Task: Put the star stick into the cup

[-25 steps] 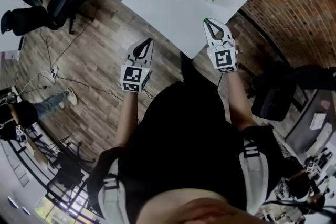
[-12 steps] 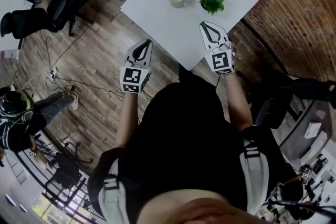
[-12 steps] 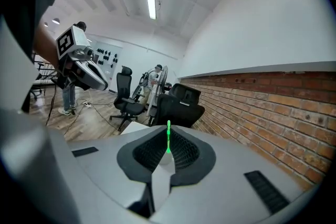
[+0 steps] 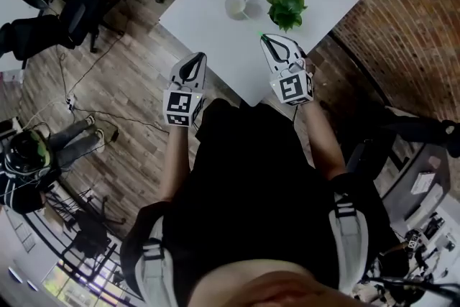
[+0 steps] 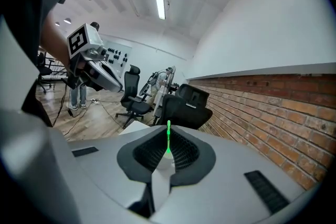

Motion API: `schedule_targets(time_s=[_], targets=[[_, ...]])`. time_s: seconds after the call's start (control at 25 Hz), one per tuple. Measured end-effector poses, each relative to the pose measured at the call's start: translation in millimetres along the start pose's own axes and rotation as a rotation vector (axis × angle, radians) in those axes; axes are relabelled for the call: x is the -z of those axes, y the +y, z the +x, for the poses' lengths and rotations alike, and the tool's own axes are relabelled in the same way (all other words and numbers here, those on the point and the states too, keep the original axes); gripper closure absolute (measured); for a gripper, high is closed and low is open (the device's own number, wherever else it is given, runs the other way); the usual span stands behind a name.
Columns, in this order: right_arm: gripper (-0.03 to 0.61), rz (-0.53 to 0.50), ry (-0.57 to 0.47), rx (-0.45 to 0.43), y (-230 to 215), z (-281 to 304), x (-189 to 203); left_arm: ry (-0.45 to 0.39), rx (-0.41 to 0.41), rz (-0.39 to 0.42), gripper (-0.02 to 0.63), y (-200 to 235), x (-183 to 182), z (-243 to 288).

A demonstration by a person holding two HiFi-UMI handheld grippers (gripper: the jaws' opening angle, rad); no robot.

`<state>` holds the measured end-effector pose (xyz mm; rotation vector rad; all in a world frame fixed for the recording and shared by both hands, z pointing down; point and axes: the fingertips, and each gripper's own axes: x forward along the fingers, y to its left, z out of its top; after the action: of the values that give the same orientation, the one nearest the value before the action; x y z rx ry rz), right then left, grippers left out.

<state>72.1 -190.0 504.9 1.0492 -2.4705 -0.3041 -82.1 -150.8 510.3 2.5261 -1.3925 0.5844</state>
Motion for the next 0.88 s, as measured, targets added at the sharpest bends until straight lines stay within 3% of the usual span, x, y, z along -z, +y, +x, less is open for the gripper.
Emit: schedule_targets(time_s=[0.32,0.88], targets=[[0.569,0.024,0.034,-0.014,-6,19,3,0.023,0.005,-0.026,0.586,16,3,10],[0.569,0.024,0.104,0.029,-10,58,6,0.008,0.13,0.01,0.586,49,-8,46]])
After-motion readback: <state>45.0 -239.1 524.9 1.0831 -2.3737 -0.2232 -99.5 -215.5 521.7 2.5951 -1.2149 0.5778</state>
